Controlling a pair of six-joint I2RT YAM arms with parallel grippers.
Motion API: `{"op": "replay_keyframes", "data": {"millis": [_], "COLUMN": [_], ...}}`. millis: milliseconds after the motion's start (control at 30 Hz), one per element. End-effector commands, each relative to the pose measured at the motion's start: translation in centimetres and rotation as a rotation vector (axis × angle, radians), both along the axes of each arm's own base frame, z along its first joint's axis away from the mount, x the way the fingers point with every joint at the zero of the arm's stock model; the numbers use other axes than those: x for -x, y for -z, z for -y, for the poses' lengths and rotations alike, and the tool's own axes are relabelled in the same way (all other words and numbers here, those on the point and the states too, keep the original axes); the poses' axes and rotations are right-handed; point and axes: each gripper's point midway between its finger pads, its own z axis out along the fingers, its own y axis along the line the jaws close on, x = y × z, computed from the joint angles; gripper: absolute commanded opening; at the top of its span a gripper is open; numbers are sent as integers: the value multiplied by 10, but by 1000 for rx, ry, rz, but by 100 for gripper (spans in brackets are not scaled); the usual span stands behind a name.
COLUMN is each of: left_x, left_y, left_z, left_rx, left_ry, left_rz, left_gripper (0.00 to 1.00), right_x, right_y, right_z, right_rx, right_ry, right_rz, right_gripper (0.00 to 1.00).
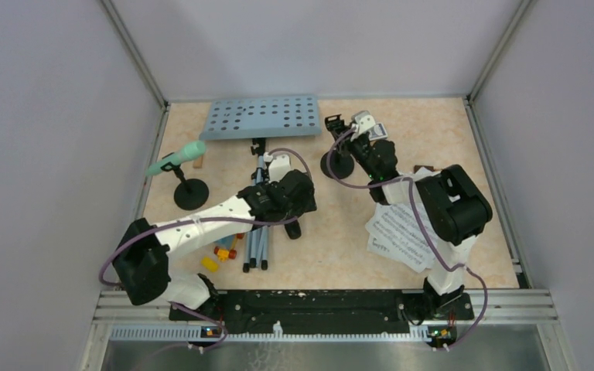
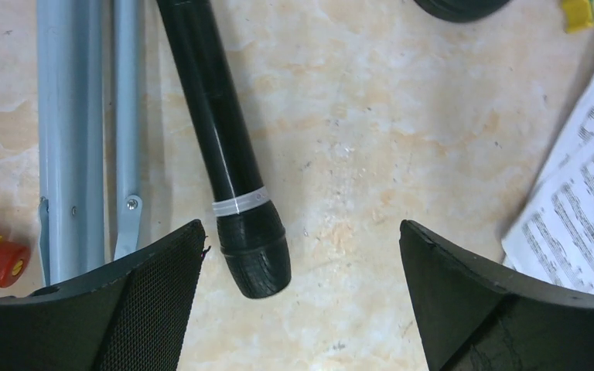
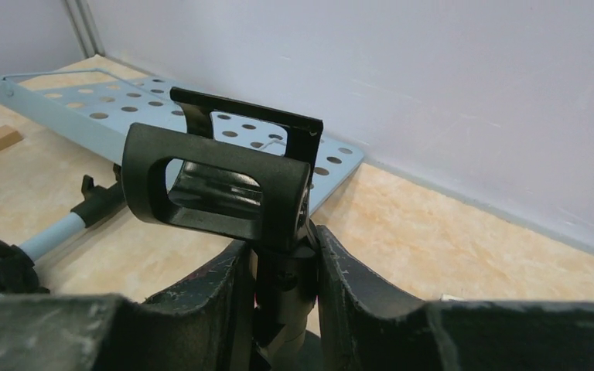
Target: Pack up the instrument practice props
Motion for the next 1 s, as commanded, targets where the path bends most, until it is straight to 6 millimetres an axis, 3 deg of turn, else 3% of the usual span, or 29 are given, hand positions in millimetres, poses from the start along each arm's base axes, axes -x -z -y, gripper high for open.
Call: {"op": "replay_keyframes", "data": {"millis": [0, 33, 133, 267, 433, 600, 767, 967], "left_x": [13, 16, 24, 33, 45, 59, 68, 75], "left_y": [-29, -32, -42, -55, -62, -72, -98, -140], "left_z": [11, 9, 2, -11, -34, -67, -99, -129], "left_rx": [50, 50, 58, 58, 48, 39, 79, 190], "left_ry": [118, 128, 152, 152, 113, 10, -157, -380], "left_rz": [13, 16, 26, 38, 33, 21, 42, 71], "left_gripper": [99, 99, 99, 99, 99, 99, 99, 99], "right_x": [-9, -7, 4, 25, 60, 94, 118, 138], "right_y": [-14, -12, -21, -34, -48, -49, -57, -51], "right_z": [1, 3, 12, 21, 27, 32, 43, 53], "right_rx": [34, 32, 8, -19, -65, -93, -123, -149], "right_ry": [-7, -4, 16, 17, -31, -81, -68, -52], "right_rz": [46, 37, 31, 16, -10, -87, -143, -221], "right_gripper": [40, 50, 66, 76, 78, 77, 76, 76]}}
